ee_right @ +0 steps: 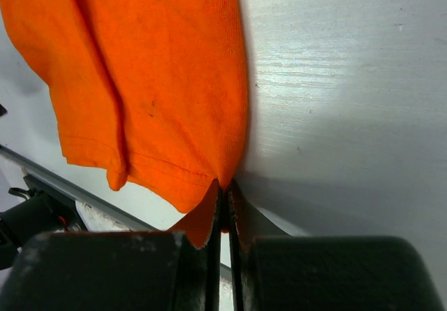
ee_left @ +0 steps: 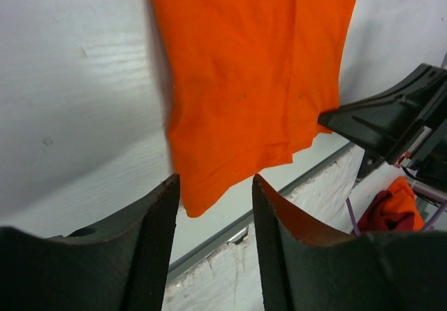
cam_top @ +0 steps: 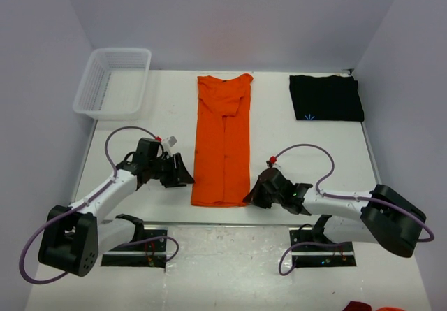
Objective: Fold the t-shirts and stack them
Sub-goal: Rotate the tshirt 90 degrees
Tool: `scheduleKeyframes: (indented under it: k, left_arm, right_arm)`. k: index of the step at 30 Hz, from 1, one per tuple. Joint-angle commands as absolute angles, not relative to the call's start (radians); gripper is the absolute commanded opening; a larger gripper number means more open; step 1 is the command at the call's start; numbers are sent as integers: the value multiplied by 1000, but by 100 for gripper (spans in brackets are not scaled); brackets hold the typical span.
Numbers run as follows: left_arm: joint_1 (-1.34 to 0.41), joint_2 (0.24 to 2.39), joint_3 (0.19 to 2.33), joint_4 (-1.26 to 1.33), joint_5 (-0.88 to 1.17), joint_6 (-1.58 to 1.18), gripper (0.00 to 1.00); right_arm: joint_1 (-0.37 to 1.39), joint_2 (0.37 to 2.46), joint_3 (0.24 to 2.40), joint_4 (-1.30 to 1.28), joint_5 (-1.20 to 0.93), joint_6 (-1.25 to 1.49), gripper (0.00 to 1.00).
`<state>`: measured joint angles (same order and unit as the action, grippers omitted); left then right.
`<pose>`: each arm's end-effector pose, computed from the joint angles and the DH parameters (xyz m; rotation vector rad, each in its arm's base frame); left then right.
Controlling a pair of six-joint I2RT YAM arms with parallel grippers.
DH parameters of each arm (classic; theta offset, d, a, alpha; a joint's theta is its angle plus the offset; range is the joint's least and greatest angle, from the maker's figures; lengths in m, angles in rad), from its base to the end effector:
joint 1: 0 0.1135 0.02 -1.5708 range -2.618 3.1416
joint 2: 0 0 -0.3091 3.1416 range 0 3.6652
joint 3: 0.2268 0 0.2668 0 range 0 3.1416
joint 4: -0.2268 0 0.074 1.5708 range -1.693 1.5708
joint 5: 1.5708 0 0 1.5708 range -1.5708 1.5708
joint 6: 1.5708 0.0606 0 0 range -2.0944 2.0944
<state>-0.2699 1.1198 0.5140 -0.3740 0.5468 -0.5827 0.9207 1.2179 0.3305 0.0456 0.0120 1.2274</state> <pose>0.1875 -0.0846 0.1885 -0.1892 2.6515 -1.0096 0.1298 0.1695 0.1395 0.4104 2.6156 0.8805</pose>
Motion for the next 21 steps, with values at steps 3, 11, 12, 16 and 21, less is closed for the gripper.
scheduleKeyframes:
  k: [3, 11, 12, 16, 21]
  left_arm:
    - [-301, 1088, 430, -288, 655, -670, 54]
    - [-331, 1114, 396, -242, 672, -686, 56]
    - [-336, 1115, 393, -238, 663, -692, 56]
    - [-363, 1120, 374, -255, 609, -696, 54]
    - [-393, 1149, 353, -268, 566, -715, 51]
  right_arm:
    - [922, 1252, 342, -68, 60, 1210, 0]
    - [922, 1249, 330, -67, 64, 1206, 0]
    - [922, 1247, 330, -67, 64, 1207, 0]
    - [922, 1223, 325, -75, 71, 1207, 0]
    - [922, 1190, 318, -83, 80, 1209, 0]
